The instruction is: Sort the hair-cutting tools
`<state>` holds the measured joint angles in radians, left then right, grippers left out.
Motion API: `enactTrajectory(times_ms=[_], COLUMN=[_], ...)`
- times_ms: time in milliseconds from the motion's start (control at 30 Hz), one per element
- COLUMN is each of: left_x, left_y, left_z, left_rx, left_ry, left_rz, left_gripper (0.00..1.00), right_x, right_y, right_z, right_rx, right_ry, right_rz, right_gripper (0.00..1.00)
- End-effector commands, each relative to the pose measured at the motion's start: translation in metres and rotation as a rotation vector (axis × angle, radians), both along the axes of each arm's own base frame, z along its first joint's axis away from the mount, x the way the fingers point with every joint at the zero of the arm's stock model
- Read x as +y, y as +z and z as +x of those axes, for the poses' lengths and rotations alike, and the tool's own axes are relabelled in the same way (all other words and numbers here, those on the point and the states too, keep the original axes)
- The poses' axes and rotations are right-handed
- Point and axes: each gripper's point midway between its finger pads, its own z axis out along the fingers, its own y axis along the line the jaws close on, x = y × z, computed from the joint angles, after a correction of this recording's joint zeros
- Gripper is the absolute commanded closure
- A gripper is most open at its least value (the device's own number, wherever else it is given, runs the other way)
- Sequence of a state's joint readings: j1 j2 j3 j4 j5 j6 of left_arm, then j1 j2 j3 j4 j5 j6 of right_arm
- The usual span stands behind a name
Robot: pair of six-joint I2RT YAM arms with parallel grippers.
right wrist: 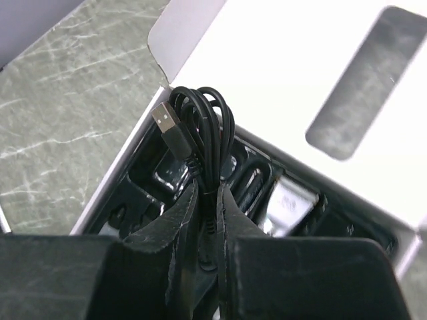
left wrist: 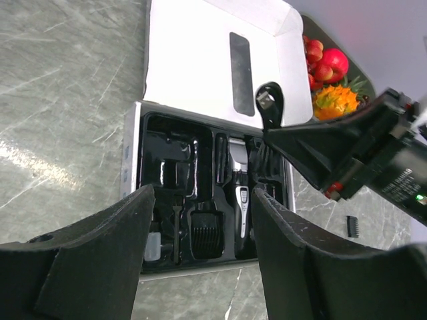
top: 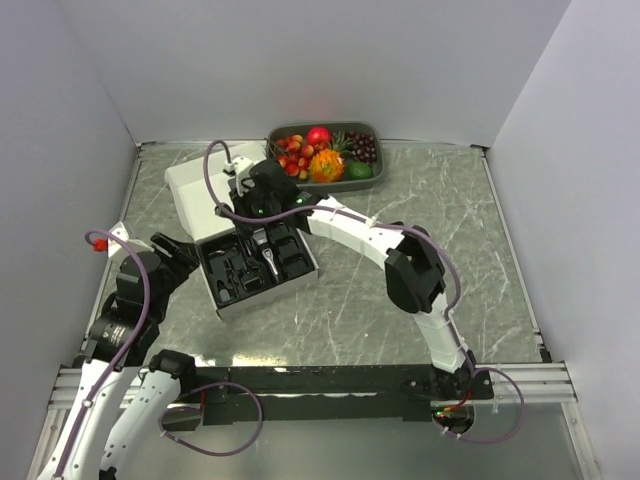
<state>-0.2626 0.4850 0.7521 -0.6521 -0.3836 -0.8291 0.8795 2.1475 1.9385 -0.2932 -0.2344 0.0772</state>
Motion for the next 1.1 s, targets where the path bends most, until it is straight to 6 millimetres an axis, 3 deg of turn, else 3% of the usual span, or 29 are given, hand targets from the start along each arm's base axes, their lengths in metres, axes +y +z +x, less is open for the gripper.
enactTrajectory(times_ms=[0,200,533,1067], left_x=[0.004,0.003,0.002,0.001], left_y=[0.014,0.009,0.011,0.011], left_z=[-0.003,-0.003,-0.003,-0.002], left_rx=[-0.033,-0.026,-0.032,-0.032], left_ry=[0.007,0.001,-0.009,-0.017], left_rz=[0.013,0.013,0.016,0.033], left_gripper=[0.35,0.34,0.34,0.34], right_x=[0.025,0.043,0.06,0.056], right_y=[0.01,-0.01,-0.034,-0.059], right_z=[-0.01,-0.026,-0.029,-0.014], right_rx=[-0.086,-0.121,-0.122,-0.115], right_ry=[0.138,0.209,0.226,0.175], right_rz=[0.018,-0.011,-0.05,-0.125], right_gripper=[0.82,0.77,0.73,0.63])
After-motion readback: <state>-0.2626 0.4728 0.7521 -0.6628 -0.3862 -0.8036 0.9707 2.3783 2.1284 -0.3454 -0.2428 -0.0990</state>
